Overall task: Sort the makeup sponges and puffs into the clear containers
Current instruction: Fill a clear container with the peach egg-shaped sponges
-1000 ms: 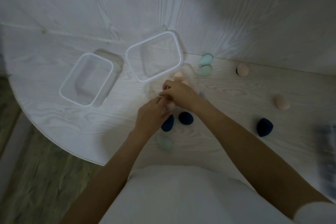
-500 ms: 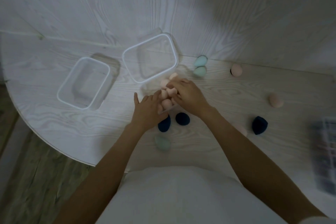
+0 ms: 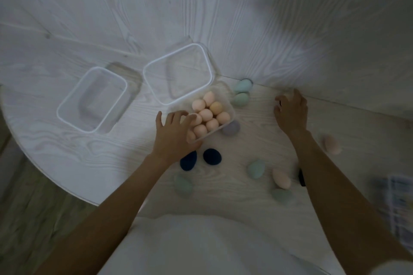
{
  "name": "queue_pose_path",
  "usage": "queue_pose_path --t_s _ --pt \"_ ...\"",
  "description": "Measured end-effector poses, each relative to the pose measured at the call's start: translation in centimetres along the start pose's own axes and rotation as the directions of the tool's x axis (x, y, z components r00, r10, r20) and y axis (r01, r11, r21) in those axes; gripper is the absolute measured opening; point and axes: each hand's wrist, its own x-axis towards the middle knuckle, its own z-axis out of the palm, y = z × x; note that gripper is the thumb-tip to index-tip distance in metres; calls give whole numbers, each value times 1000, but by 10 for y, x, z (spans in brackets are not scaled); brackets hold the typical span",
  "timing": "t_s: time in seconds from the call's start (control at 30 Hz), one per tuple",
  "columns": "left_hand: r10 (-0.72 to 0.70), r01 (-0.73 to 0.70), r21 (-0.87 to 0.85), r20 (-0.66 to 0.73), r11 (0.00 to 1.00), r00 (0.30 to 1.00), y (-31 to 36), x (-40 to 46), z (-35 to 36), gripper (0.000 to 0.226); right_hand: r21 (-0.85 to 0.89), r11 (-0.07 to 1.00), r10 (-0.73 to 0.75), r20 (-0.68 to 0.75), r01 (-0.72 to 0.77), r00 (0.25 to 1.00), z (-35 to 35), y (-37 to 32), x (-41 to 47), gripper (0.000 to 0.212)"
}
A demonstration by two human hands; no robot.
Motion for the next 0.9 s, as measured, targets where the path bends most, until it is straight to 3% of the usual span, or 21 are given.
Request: queue_pose_path --t_s 0.1,0.17,0.3,0.4,0.5,0.63,0.73,0.8,0.9 --pt "36 -37 -16 -23 999 999 -1 0 -1 66 -16 999 33 56 -32 998 9 3 7 28" --pt "47 -47 -24 -4 999 999 -2 0 -1 68 38 999 -13 -22 14 1000 8 1 3 25" --pt "72 -71 -27 40 997 997 -5 -1 1 75 318 923 -151 -213 215 965 -11 -26 -21 20" --pt "83 -77 -116 51 990 995 -7 -3 0 71 516 819 -197 -159 251 967 -27 -66 -41 28" --pt "93 -86 -135 46 987 995 -7 -4 -2 67 551 747 -334 -173 372 926 -36 -107 -56 44" --pt "89 -76 -171 73 982 993 -12 -6 -2 62 700 605 -453 -90 379 887 -36 -154 -69 37" --pt "102 -91 -161 65 983 993 -16 -10 -2 58 689 597 -503 -78 411 861 -21 -173 -71 27" --pt "109 -98 -177 53 979 993 -17 -12 -3 56 605 613 -578 -95 508 811 -11 -181 -67 23" --pt "130 -118 -181 56 976 990 -18 -13 -3 59 260 564 -773 -168 784 612 4 -180 -56 9"
